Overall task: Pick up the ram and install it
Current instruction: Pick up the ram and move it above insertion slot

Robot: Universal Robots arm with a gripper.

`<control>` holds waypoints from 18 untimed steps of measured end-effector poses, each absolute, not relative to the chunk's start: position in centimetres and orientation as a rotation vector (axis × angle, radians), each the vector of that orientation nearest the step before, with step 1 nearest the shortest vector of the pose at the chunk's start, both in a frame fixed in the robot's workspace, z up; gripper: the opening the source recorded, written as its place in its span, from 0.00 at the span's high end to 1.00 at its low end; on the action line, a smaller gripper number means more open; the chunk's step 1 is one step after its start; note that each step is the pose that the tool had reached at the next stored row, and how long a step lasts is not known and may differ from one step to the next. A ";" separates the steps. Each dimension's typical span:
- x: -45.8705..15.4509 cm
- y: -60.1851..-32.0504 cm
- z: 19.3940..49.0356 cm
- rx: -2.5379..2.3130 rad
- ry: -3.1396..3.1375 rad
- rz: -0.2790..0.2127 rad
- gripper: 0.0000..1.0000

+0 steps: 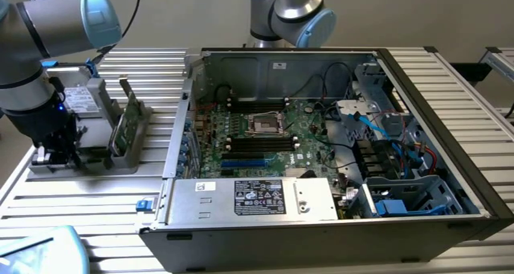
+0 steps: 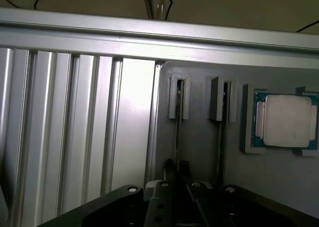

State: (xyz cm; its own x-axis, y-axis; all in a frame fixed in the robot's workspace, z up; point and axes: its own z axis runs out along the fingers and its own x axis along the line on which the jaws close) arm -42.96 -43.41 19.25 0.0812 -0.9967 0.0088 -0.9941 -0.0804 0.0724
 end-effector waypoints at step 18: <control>-42.9 -43.4 19.3 2.265 -2.089 -0.066 0.86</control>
